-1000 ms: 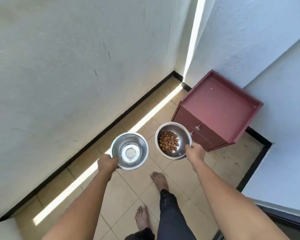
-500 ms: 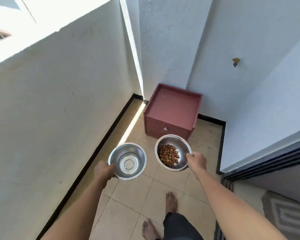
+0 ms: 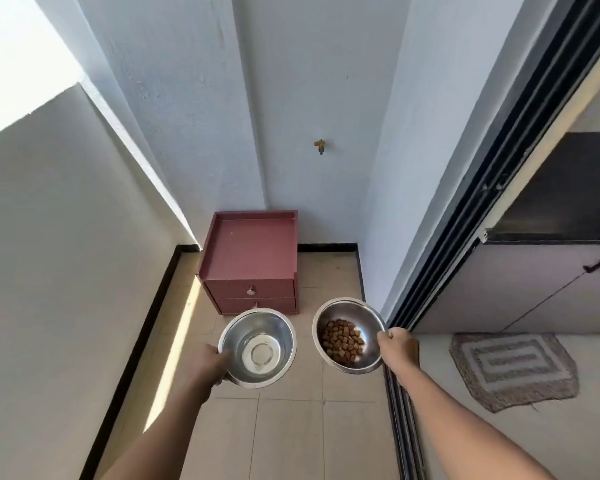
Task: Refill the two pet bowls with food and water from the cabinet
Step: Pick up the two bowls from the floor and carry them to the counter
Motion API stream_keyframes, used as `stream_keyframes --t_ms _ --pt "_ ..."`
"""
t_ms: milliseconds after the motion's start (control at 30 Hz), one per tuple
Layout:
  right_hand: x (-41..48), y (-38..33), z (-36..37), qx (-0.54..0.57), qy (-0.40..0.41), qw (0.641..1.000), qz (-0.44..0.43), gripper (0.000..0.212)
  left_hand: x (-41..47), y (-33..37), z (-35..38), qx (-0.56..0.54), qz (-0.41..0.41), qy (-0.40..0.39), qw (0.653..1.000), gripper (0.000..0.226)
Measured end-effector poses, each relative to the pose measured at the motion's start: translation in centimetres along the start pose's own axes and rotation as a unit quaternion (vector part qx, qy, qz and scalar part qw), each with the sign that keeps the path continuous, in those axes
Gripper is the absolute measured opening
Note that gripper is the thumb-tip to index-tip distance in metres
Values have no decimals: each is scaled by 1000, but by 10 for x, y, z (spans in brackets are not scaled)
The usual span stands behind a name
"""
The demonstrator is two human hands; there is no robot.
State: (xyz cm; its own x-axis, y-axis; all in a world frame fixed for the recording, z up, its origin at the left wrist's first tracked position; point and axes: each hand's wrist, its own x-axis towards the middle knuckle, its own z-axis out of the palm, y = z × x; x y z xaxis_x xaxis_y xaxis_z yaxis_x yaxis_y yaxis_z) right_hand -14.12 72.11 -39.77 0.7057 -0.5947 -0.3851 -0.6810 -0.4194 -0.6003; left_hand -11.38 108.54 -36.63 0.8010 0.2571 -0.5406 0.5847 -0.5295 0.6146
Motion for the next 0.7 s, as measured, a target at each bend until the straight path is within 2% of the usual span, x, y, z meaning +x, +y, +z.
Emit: stream_keyframes --t_ms 300,500,700 --pt "48 87 -113 11 63 997 48 28 -11 100 107 52 80 -90 991 23" --pt "62 125 -174 26 114 990 75 38 -27 176 174 111 128 -121 978 21" --pt "82 149 -215 38 173 976 123 37 -23 248 234 183 200 -157 950 27"
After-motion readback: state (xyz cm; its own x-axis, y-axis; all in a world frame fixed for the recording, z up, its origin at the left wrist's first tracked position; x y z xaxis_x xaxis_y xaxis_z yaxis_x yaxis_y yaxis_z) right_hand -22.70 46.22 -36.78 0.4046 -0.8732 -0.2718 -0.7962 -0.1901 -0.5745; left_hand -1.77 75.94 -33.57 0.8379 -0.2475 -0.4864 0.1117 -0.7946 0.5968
